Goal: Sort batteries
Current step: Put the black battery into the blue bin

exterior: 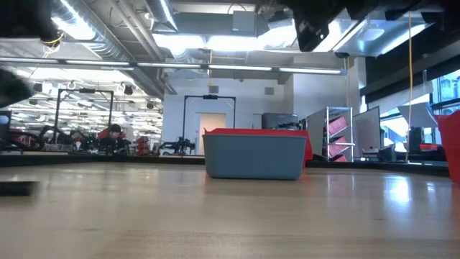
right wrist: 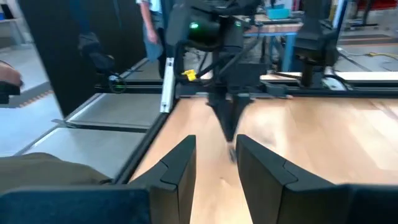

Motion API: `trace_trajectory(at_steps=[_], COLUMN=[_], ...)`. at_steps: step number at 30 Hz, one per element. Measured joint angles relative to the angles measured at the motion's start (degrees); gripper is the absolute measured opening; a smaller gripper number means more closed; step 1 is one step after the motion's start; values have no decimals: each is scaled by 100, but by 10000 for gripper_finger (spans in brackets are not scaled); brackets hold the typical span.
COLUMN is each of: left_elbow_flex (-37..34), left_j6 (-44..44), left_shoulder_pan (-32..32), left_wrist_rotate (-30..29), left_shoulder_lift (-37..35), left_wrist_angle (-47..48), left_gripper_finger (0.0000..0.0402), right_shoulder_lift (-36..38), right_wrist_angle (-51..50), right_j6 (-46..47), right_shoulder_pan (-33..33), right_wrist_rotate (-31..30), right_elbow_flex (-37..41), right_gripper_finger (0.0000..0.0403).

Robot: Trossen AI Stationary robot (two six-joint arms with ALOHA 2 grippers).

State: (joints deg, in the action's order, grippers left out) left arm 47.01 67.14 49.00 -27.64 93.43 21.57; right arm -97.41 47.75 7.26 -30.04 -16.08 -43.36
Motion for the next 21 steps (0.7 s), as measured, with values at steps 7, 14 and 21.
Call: trace_trajectory(at_steps=[7, 14, 21], left_elbow_flex=[5, 10, 19], left_j6=[-2072, -4252, -4478], left_shoulder_pan=[-753, -685, -358], left_wrist_rotate=[-494, 11, -492], left_shoulder_lift=[-5, 278, 334], left_wrist_angle=[-937, -2345, -2226], left_gripper_finger=[0, 17, 119], right_shoulder_lift=[-375, -400, -400], right_wrist_angle=[-278, -1694, -1929], right_j6=[-171, -147, 103], right_shoulder_pan=[7, -167, -396], right_wrist_rotate=[539, 671, 626], right_elbow_flex=[-569, -1128, -1224], right_gripper_finger=[117, 120, 120])
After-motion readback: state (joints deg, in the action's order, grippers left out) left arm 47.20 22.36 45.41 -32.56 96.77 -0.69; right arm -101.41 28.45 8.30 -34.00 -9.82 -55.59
